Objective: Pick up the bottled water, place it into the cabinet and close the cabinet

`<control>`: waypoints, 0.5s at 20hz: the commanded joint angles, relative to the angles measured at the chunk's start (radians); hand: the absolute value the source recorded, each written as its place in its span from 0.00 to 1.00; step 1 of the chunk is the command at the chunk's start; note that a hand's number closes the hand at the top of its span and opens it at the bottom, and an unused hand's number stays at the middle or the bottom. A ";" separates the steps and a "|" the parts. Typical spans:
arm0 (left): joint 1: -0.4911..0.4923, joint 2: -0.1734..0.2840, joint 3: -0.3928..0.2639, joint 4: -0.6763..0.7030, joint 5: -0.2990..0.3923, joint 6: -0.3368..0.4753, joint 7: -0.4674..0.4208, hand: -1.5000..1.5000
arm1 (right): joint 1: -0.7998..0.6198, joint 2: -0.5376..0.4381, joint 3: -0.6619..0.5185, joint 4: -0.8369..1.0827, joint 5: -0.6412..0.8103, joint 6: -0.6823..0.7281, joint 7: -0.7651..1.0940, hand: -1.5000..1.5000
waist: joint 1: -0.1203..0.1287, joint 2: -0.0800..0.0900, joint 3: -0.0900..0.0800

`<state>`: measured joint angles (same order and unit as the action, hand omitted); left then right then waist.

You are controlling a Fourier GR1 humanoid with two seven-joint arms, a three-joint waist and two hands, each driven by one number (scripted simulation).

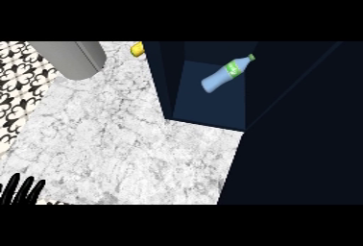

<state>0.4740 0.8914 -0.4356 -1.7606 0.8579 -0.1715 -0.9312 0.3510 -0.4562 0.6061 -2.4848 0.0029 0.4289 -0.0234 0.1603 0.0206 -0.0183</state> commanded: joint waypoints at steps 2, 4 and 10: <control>-0.007 0.036 0.039 -0.005 0.024 -0.032 0.000 0.00 | -0.084 0.063 0.128 0.058 -0.001 -0.016 0.166 1.00 | 0.002 0.007 0.000; 0.000 0.040 0.036 -0.004 0.020 -0.053 -0.009 0.00 | -0.100 0.093 0.116 0.085 -0.021 -0.031 0.167 1.00 | 0.016 0.011 -0.001; 0.000 0.055 0.059 0.001 0.034 -0.073 -0.011 0.00 | -0.106 0.137 0.056 0.132 -0.076 -0.051 0.186 1.00 | 0.030 0.026 0.000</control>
<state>0.4710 0.9353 -0.3892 -1.7632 0.8855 -0.2103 -0.9251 0.2864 -0.4208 0.6047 -2.4602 -0.0533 0.4653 0.0517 0.1761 0.0363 -0.0198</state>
